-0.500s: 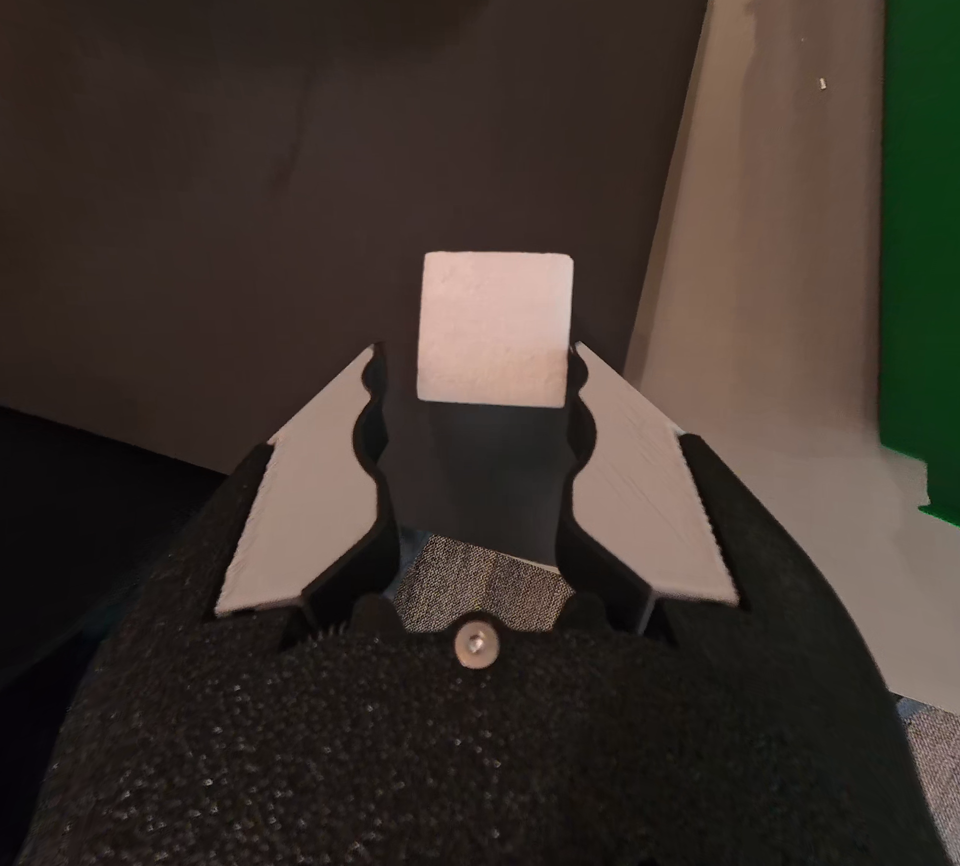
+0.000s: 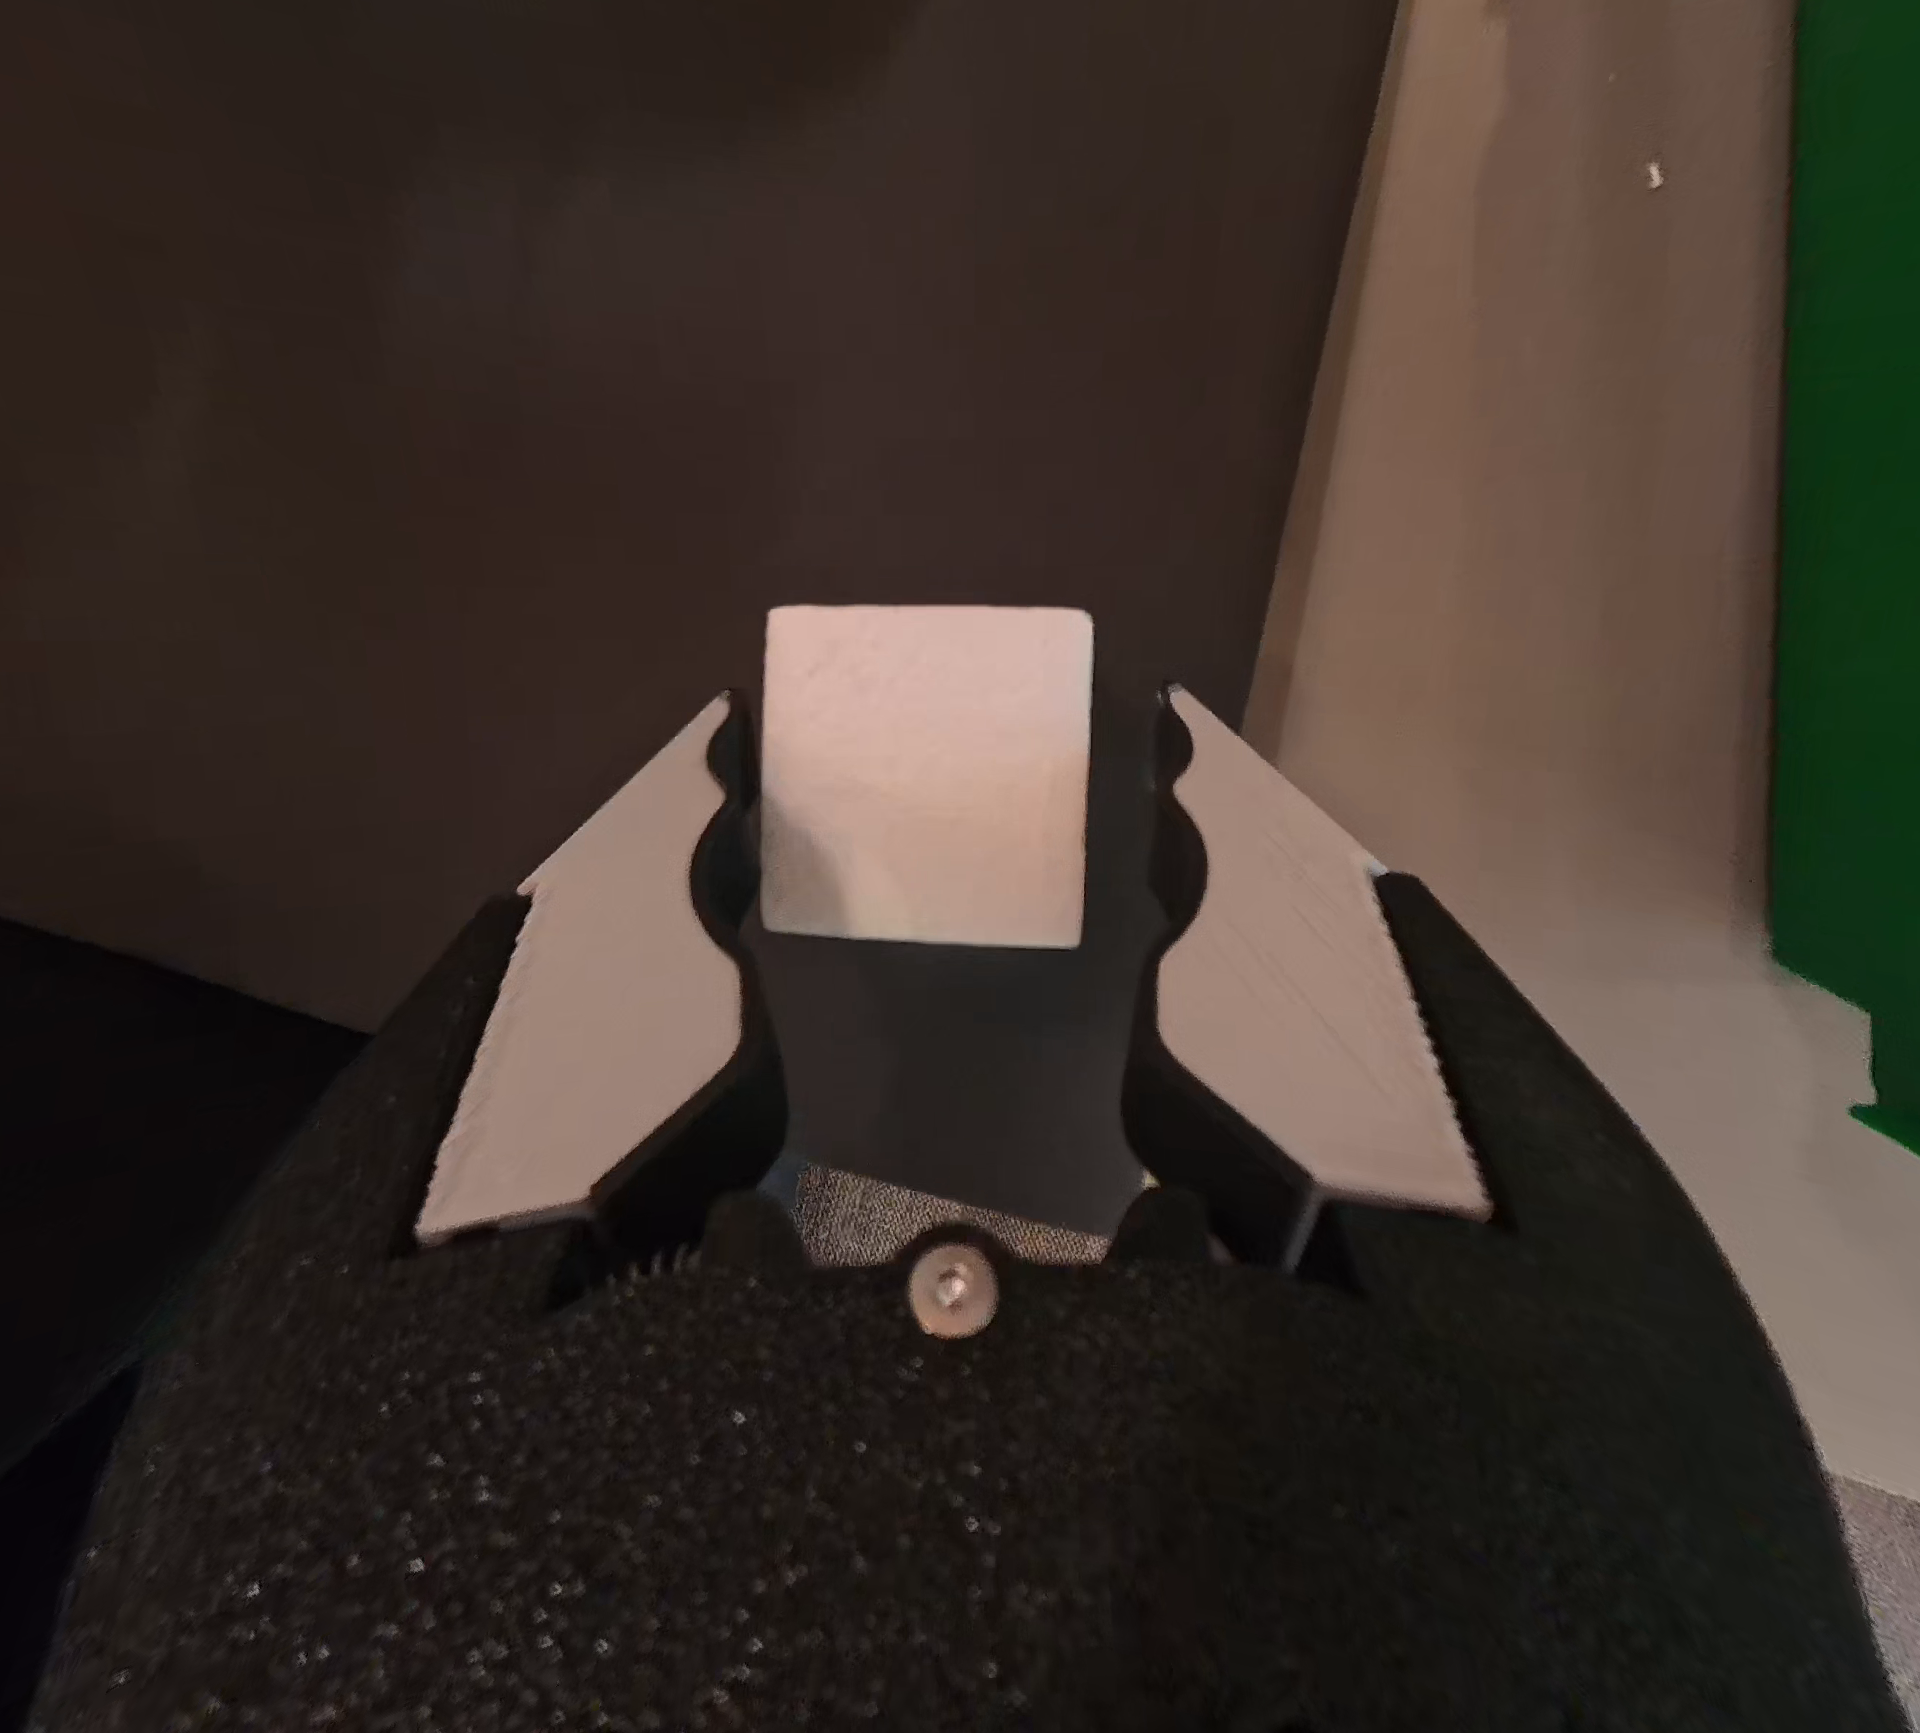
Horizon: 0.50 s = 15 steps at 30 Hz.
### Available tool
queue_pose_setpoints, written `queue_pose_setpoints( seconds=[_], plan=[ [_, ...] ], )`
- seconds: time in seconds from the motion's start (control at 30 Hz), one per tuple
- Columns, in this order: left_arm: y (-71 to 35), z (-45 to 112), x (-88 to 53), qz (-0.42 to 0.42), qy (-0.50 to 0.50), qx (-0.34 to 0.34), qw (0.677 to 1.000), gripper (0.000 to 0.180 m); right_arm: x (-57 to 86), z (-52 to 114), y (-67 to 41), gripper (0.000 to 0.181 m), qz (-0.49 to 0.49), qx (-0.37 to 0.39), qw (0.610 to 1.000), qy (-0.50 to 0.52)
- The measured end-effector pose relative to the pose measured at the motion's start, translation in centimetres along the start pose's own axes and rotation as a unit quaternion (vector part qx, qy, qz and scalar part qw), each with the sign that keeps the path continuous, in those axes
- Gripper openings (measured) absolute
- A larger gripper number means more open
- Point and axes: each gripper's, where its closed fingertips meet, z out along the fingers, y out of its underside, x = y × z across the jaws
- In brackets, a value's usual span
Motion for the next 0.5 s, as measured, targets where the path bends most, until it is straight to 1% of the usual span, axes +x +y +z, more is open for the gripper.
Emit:
queue_pose_setpoints(
  seconds=[0.03, 0.07, 0.1, 0.23, 0.37, 0.43, 0.5],
  plan=[
    [0.3, 0.2, 0.0, -0.003, -0.005, -0.003, 1.000, 0.063, -0.1, 0.2, 0.0, 0.070, -0.005, -0.003, 1.000, -0.002],
    [0.6, 0.4, 0.1, -0.003, -0.008, -0.002, 1.000, 0.065, -0.4, 0.3, 0.0, 0.061, -0.010, -0.006, 1.000, -0.007],
    [0.8, 0.3, 0.0, -0.004, -0.016, 0.003, 1.000, 0.064, -0.5, 0.3, 0.0, 0.060, -0.014, -0.008, 1.000, -0.008],
    [1.9, -1.3, -0.6, -0.029, -0.052, 0.055, 0.997, 0.079, -1.7, -0.7, -1.2, 0.061, -0.039, 0.006, 0.999, -0.021],
    [6.1, -4.5, -2.0, -0.095, -0.111, 0.091, 0.985, 0.095, -4.3, -3.8, -5.8, 0.060, -0.094, 0.054, 0.993, -0.057],
    [8.2, -7.2, -1.5, -0.147, -0.140, 0.120, 0.972, 0.092, -6.4, -6.4, -10.2, 0.060, -0.135, 0.097, 0.983, -0.081],
    [9.7, -10.0, 1.0, -0.198, -0.151, 0.173, 0.953, 0.081, -9.5, -9.4, -15.7, 0.060, -0.184, 0.144, 0.966, -0.113]
  ],
)
